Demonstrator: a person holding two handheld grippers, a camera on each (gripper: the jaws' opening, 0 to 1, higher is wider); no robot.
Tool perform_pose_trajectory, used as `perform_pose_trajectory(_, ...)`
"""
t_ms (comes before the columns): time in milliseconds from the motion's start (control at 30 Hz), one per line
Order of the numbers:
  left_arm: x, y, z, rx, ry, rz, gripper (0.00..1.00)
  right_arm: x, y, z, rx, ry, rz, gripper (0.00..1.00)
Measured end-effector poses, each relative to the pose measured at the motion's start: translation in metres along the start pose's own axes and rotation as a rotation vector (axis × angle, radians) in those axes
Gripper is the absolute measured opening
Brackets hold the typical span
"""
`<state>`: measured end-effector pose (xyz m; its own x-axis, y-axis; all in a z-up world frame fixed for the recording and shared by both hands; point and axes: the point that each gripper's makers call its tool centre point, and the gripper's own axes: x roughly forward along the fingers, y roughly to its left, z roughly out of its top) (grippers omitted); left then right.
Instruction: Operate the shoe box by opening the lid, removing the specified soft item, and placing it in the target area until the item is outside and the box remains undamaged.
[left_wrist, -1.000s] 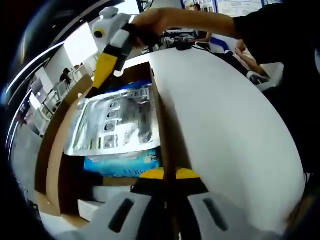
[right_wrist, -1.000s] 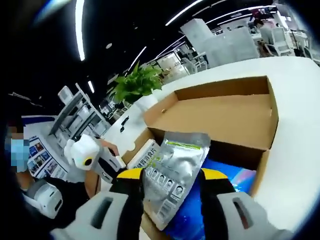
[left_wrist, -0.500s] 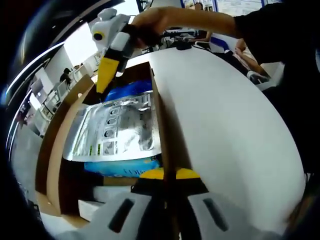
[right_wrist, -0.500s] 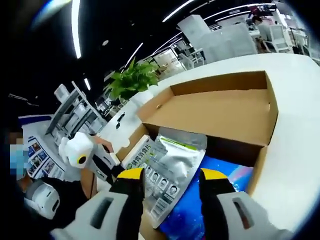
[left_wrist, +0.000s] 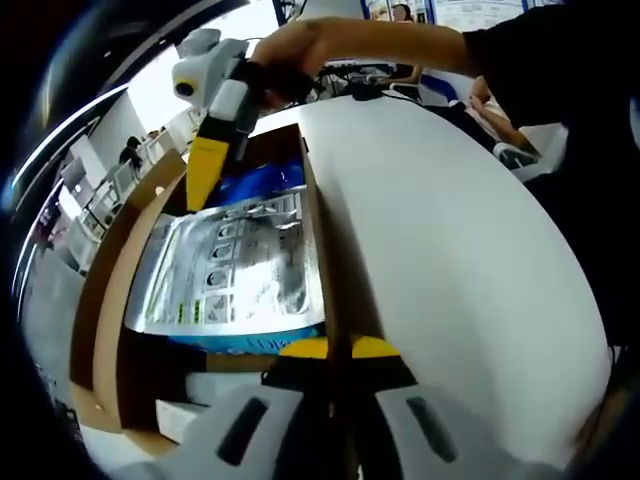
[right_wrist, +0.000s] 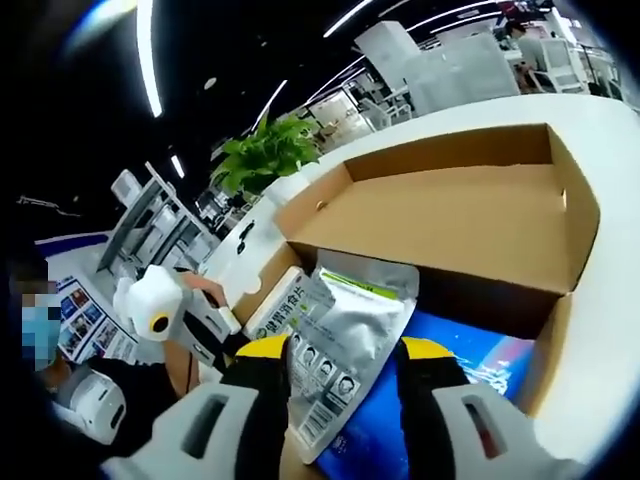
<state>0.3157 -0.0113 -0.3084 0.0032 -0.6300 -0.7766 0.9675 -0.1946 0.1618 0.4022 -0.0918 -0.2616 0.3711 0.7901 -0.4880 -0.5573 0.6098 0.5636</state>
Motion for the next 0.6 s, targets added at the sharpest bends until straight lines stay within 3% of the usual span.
perform_pose_trajectory(600,0.0,-0.002,0.0,-0.002,0.001,-0.002,0.03,0.001,0.017,0.007,0.074,-0.034,0.114,0.36)
